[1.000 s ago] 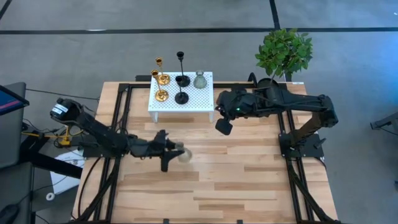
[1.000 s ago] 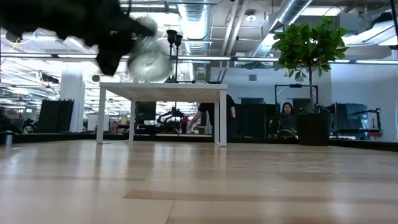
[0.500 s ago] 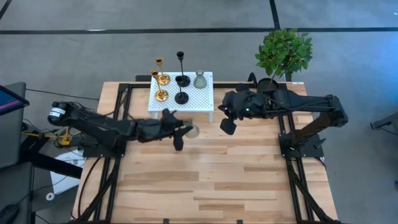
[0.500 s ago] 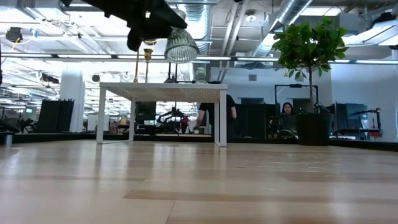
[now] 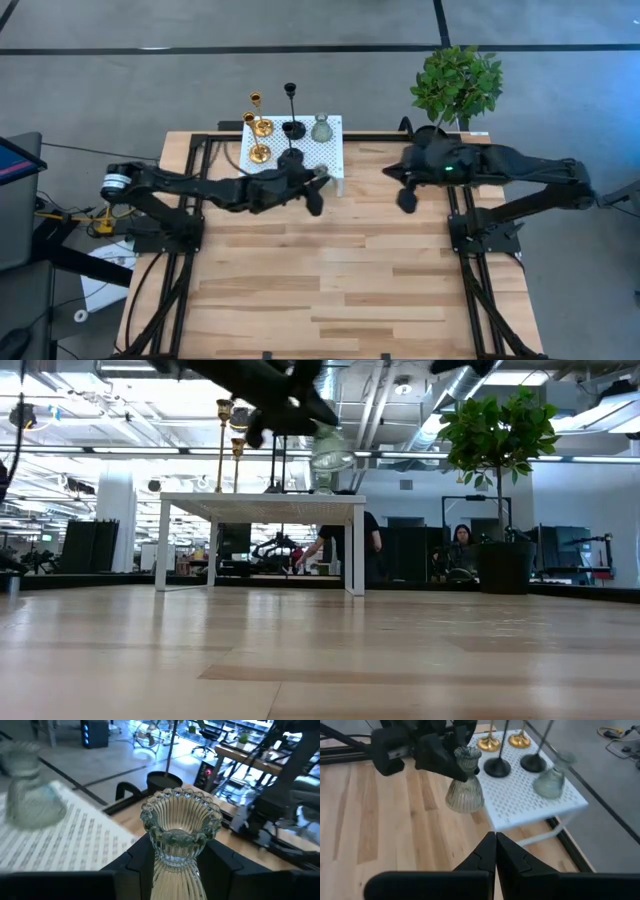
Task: Pick & Place candle stick holders
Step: Put the transparent candle holder on the shelf aligned with the other transparent candle holder
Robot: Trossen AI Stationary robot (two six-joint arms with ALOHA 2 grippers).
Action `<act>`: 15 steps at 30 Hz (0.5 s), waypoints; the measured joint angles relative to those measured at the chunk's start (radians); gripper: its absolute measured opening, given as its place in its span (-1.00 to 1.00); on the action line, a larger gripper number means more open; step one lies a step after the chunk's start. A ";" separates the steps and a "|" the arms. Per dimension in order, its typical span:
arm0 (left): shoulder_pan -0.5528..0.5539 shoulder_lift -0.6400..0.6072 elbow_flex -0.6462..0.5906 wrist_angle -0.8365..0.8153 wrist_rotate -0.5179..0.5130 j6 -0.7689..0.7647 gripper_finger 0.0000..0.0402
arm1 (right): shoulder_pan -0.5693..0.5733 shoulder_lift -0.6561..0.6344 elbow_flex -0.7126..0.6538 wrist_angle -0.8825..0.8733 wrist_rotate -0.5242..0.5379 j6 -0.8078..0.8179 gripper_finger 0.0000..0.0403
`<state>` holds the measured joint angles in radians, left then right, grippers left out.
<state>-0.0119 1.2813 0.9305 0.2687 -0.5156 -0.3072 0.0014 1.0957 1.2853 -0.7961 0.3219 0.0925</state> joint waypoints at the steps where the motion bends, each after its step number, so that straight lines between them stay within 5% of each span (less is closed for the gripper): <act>1: 0.002 0.032 0.029 0.001 -0.012 0.017 -0.41 | -0.013 -0.039 -0.025 -0.004 -0.014 -0.003 -1.00; 6: -0.002 0.147 0.144 -0.004 -0.157 0.073 -0.41 | -0.062 -0.219 -0.132 0.021 -0.070 -0.017 -1.00; 15: -0.002 0.236 0.238 -0.008 -0.230 0.070 -0.41 | -0.121 -0.415 -0.249 0.024 -0.088 -0.051 -1.00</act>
<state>-0.0143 1.5169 1.1686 0.2608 -0.7458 -0.2374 -0.1197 0.6811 1.0364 -0.7718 0.2340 0.0418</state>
